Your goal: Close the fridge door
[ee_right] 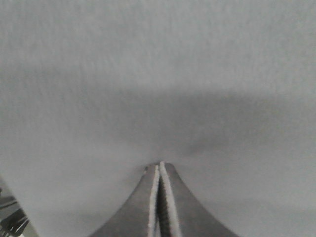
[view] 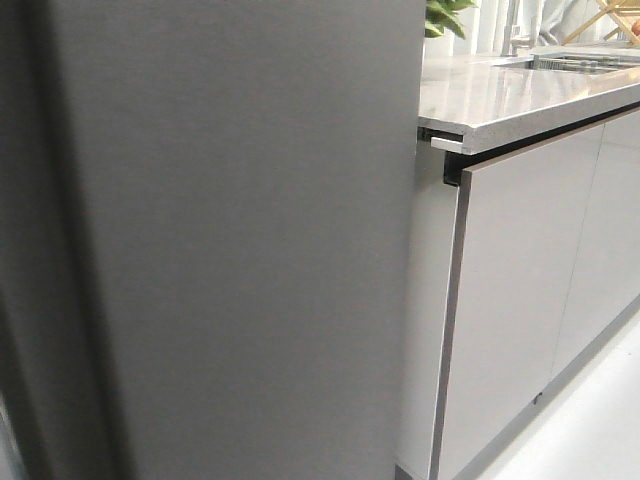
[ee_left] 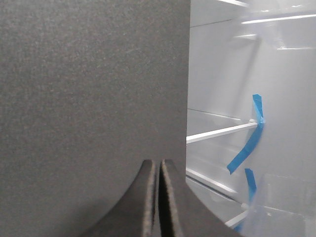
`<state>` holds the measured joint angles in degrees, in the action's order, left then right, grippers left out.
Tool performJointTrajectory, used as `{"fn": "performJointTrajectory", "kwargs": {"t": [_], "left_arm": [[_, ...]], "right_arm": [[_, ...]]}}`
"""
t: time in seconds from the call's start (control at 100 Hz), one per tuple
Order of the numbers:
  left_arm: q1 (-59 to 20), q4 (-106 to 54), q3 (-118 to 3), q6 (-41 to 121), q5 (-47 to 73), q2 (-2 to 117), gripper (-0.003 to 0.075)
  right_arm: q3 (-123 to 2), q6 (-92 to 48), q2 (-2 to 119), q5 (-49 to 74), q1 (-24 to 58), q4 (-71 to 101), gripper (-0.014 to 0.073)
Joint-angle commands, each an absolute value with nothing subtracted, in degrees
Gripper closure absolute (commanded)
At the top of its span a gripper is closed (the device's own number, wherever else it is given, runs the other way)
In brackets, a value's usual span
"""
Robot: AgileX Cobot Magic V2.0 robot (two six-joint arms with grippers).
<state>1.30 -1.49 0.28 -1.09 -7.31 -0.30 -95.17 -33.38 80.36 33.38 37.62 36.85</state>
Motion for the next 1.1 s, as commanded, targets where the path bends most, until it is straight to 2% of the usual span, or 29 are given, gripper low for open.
{"fn": "performJointTrajectory", "kwargs": {"t": [0.0, 0.67, 1.09], "left_arm": [[0.8, -1.7, 2.3, -1.3, -11.5, -0.9, 0.074], [0.8, -1.7, 2.3, -1.3, -11.5, -0.9, 0.074], [0.9, -1.7, 2.3, -1.3, -11.5, -0.9, 0.074]], "right_arm": [[-99.1, -34.4, 81.3, 28.1, 38.1, 38.4, 0.0638], [-115.4, -36.0, 102.1, 24.6, 38.1, 38.4, 0.0638], [-116.8, -37.5, 105.6, 23.0, 38.7, 38.3, 0.0638]]}}
